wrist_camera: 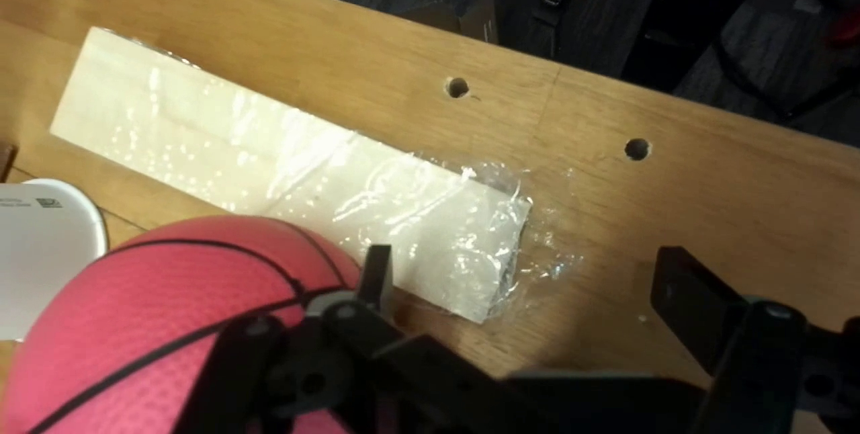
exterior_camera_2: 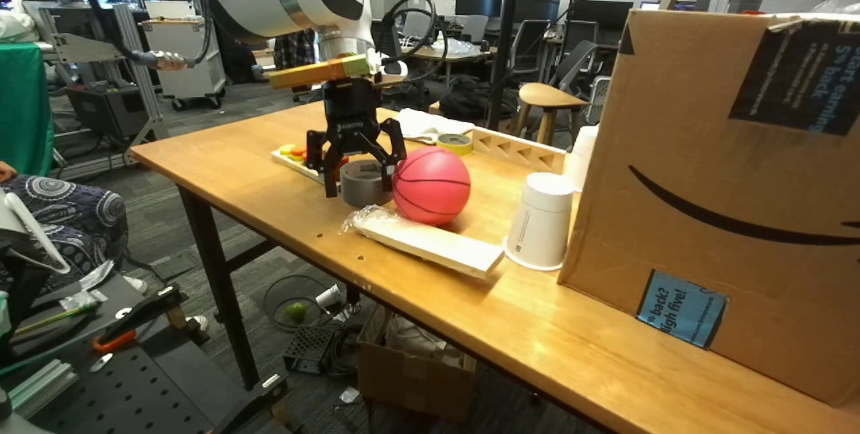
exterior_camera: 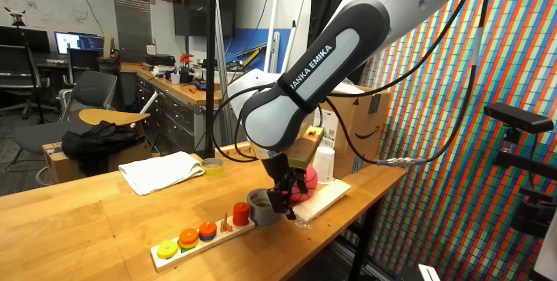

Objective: Roll the ball up and down the table

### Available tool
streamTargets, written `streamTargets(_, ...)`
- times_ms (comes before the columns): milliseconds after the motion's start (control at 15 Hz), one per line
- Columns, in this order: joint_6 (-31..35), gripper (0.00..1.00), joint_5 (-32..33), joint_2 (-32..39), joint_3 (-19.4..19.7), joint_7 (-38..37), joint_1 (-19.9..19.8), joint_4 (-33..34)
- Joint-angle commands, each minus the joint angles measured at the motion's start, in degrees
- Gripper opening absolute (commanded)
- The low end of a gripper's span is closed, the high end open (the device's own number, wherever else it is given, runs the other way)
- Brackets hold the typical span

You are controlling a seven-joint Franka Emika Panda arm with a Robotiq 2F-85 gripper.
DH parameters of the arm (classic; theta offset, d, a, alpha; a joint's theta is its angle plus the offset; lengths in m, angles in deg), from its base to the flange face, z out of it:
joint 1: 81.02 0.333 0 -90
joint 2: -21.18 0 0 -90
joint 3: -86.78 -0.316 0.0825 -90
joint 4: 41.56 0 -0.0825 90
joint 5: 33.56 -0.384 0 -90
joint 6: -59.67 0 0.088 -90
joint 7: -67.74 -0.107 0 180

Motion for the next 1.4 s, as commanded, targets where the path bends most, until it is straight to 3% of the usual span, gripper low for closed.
streamTargets(0, 0.7, 1.00, -0.2, 3.3, 1.6, 2.5, -1.2, 3.8)
streamTargets(400, 0.3, 1.00, -0.9, 3.5, 0.4, 3.6, 0.2, 11.3)
streamTargets(800, 8.0, 1.00, -6.6, 0.7, -1.9, 9.7, 0.8, 17.8)
streamTargets(1133, 8.7, 1.00, -10.7, 0.9, -2.0, 15.0, 0.2, 14.9)
streamTargets(1333, 8.9, 1.00, -16.4, 0.8, -3.3, 19.4, 0.6, 10.7)
